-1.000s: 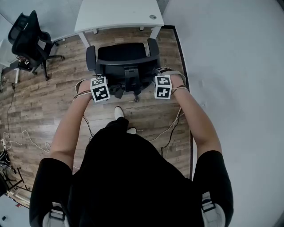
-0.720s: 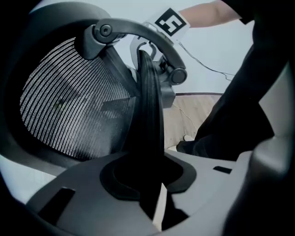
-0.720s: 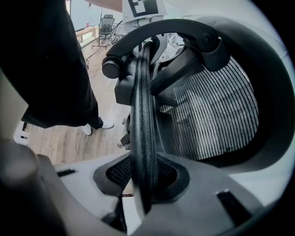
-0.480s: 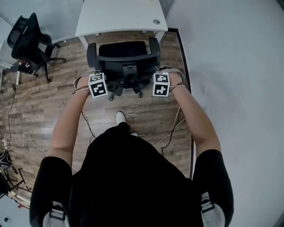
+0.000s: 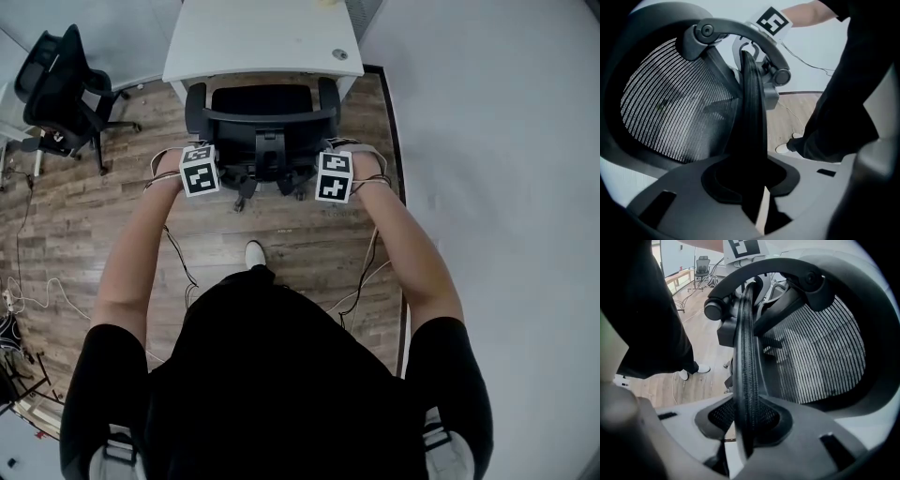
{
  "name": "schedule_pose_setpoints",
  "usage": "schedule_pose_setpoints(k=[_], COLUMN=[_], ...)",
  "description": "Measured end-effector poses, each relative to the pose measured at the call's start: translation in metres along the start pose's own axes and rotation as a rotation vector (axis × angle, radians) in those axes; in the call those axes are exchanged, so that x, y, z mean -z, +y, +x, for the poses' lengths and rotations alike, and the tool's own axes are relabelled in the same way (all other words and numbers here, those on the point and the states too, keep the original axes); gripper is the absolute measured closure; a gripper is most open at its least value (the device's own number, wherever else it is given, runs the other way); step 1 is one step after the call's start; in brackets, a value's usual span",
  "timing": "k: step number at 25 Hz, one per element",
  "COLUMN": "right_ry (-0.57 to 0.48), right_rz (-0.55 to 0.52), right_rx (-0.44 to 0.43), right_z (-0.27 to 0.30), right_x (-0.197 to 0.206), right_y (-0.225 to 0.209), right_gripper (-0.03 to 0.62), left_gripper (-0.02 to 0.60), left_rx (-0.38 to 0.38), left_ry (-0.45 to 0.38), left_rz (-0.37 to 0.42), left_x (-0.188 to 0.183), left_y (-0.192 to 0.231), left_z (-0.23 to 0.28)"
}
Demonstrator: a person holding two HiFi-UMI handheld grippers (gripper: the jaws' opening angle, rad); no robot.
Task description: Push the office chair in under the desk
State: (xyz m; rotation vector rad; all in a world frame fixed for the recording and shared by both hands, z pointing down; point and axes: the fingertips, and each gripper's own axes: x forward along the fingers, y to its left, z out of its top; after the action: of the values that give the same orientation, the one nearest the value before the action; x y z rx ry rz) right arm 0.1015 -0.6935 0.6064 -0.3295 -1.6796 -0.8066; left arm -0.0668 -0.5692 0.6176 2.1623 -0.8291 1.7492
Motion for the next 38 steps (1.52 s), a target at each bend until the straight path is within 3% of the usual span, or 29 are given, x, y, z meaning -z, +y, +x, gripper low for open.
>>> schedule_pose_setpoints(k=[25,29,34,38], right_ry=[-0.003,-0.045,-0.063,-0.106], right_rz=[0.036,0.09,0.126,0.175], right_rx=[-0.006,-0.039,-0.045,0.002], right_z=[0.011,0.001,-0.02,-0.034], right_x=[-0.003,-0.006,-0.005,-0.005], right_y=[-0.005,-0.005,-0.006,-0.01], right_gripper=[0.491,0.466,0.459,0.459], left_gripper=[0.486,0.413,0.383,0.374], left_rx=[-0.065,-0.043,-0.048,-0.103], left_ry=[-0.016,-0.038,-0.101,-0.161], left_rz=[0.067,0.073,0.024,-0.008], left_x=[0.004,0.003,0.0,-0.003], left_y=[0.012,0.006,0.012,0.021], left_z=[0.004,0.002,-0.011,-0.028])
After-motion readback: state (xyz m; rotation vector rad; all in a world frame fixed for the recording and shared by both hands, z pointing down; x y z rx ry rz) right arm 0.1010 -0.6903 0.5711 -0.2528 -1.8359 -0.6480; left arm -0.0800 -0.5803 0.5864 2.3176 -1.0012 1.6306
